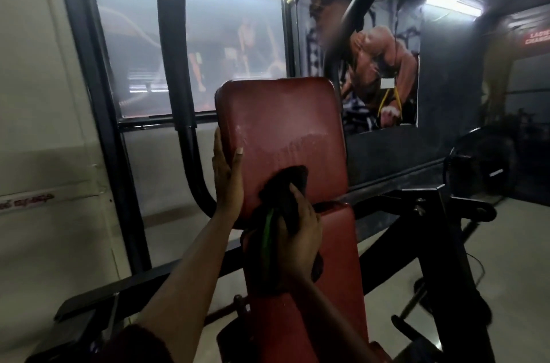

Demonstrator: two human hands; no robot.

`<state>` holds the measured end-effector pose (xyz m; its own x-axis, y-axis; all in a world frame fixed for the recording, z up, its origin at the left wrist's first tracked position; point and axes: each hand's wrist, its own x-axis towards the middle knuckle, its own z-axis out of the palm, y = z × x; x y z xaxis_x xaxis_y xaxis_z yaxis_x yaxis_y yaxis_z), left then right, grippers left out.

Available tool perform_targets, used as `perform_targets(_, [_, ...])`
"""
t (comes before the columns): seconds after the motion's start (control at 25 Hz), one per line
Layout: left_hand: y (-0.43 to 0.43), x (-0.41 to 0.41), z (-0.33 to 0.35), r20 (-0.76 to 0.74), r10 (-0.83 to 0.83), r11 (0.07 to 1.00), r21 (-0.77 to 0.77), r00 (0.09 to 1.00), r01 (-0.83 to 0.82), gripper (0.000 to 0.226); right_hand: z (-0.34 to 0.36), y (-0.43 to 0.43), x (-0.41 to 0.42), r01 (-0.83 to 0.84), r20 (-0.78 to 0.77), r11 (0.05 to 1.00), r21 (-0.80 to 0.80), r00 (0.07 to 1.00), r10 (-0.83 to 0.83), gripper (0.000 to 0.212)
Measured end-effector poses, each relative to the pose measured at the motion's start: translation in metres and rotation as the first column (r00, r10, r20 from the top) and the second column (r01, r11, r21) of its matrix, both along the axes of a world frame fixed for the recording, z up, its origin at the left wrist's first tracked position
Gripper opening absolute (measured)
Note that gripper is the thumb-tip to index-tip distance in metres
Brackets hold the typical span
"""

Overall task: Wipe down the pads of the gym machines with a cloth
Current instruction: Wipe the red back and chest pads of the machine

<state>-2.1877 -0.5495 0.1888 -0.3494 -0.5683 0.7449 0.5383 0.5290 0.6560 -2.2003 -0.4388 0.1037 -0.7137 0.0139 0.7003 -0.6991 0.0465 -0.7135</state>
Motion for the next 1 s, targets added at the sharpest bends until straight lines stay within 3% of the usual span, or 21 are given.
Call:
perform_targets(0.16, [-0.018, 0.002, 0.042, -0.039, -0.194, 0.981, 0.015, 0.98, 0.195, 0.06, 0.092, 0.001, -0.028, 0.007, -0.294, 1.0, 0.0, 0.956, -0.006, 0.051])
perform_targets(0.32, [-0.02, -0.012, 0.039, -0.091, -0.355, 0.934, 0.005, 0.93, 0.357, 0.072, 0.178, -0.036, -0.051, 0.152, -0.529, 0.973, 0.175, 0.848, -0.037, 0.056])
perform_targets(0.4, [-0.021, -0.015, 0.037, -0.165, -0.381, 0.92, 0.032, 0.91, 0.39, 0.076, 0.176, -0.054, -0.055, 0.236, -0.651, 0.95, 0.204, 0.757, -0.048, 0.055])
perform_targets(0.56, [-0.013, -0.01, 0.036, -0.224, -0.418, 0.904, -0.002, 0.88, 0.428, 0.06, 0.143, -0.058, -0.062, 0.272, -0.733, 0.952, 0.143, 0.675, -0.082, 0.048])
perform_targets(0.64, [-0.01, -0.007, 0.036, -0.289, -0.386, 0.911, 0.027, 0.876, 0.411, 0.071, 0.128, -0.054, -0.062, 0.293, -0.757, 0.945, 0.148, 0.648, -0.082, 0.045])
perform_targets(0.68, [-0.01, -0.007, 0.034, -0.304, -0.364, 0.919, 0.035, 0.88, 0.392, 0.074, 0.12, -0.053, -0.061, 0.301, -0.762, 0.939, 0.163, 0.644, -0.074, 0.044])
perform_targets(0.84, [-0.004, -0.003, 0.033, -0.325, -0.297, 0.947, 0.019, 0.898, 0.32, 0.04, 0.083, -0.047, -0.055, 0.293, -0.739, 0.932, 0.215, 0.672, -0.041, 0.044])
perform_targets(1.0, [-0.006, -0.003, 0.022, -0.301, -0.276, 0.946, 0.082, 0.913, 0.313, 0.061, 0.047, -0.04, -0.055, 0.327, -0.75, 0.918, 0.226, 0.659, -0.05, 0.042])
